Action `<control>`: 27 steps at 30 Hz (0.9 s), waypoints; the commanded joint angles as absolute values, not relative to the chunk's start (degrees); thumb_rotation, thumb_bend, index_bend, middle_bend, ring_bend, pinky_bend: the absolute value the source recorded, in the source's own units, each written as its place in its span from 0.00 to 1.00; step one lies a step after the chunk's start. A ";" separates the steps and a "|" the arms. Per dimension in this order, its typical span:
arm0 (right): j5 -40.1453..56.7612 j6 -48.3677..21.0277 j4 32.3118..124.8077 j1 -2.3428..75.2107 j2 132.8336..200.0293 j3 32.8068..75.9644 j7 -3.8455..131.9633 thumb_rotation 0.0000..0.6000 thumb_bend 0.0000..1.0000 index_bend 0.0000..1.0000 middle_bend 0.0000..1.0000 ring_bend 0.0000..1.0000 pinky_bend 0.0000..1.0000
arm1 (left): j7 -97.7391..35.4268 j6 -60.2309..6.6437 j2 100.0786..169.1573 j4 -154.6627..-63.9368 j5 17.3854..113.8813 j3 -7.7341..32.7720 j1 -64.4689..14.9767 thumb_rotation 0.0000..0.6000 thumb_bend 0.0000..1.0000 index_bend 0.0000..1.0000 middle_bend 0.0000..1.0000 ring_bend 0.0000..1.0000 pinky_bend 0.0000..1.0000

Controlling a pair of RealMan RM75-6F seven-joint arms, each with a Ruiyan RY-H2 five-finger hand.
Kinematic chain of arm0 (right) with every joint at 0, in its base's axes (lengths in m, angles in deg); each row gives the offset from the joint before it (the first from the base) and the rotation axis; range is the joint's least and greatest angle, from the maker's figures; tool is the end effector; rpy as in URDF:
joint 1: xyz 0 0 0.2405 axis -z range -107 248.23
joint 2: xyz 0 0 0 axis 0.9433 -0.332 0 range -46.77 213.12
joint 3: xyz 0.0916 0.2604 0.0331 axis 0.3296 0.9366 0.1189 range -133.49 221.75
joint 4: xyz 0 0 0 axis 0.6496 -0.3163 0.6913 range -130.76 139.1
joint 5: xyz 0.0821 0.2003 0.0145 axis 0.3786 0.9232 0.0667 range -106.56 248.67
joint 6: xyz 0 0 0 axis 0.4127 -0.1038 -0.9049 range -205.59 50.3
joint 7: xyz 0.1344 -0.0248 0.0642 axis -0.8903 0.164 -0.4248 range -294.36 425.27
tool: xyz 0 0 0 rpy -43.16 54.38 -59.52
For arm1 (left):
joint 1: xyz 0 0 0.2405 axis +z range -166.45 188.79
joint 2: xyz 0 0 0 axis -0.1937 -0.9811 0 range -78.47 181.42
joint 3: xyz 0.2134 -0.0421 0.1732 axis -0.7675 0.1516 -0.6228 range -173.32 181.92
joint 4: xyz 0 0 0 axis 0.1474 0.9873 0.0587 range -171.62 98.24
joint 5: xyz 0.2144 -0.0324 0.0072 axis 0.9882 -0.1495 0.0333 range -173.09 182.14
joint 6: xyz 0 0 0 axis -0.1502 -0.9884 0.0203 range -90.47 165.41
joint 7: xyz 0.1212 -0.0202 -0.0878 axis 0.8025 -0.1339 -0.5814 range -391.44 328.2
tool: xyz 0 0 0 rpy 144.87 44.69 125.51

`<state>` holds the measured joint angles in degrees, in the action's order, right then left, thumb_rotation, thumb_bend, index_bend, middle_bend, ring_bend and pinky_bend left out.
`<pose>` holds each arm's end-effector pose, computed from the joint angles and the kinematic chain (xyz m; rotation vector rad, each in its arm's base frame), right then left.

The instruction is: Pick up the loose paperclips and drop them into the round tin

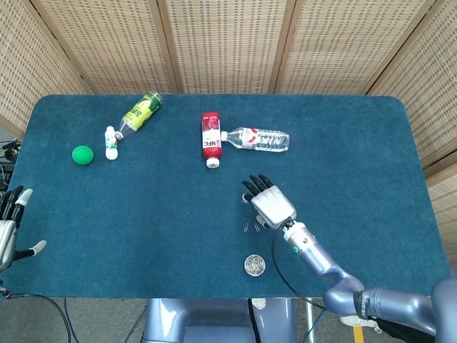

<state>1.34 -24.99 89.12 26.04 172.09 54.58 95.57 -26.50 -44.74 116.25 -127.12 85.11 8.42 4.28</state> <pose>-0.1342 -0.3650 -0.0311 2.0320 -0.6384 0.8686 -0.3462 0.2074 0.1639 -1.3702 -0.8603 -0.7909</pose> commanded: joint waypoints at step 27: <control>8.01 -37.93 54.66 16.95 185.27 56.16 88.82 1.00 0.34 0.49 0.11 0.00 0.09 | -22.72 -44.26 118.33 -125.73 82.19 9.42 3.93 1.00 0.00 0.00 0.00 0.00 0.00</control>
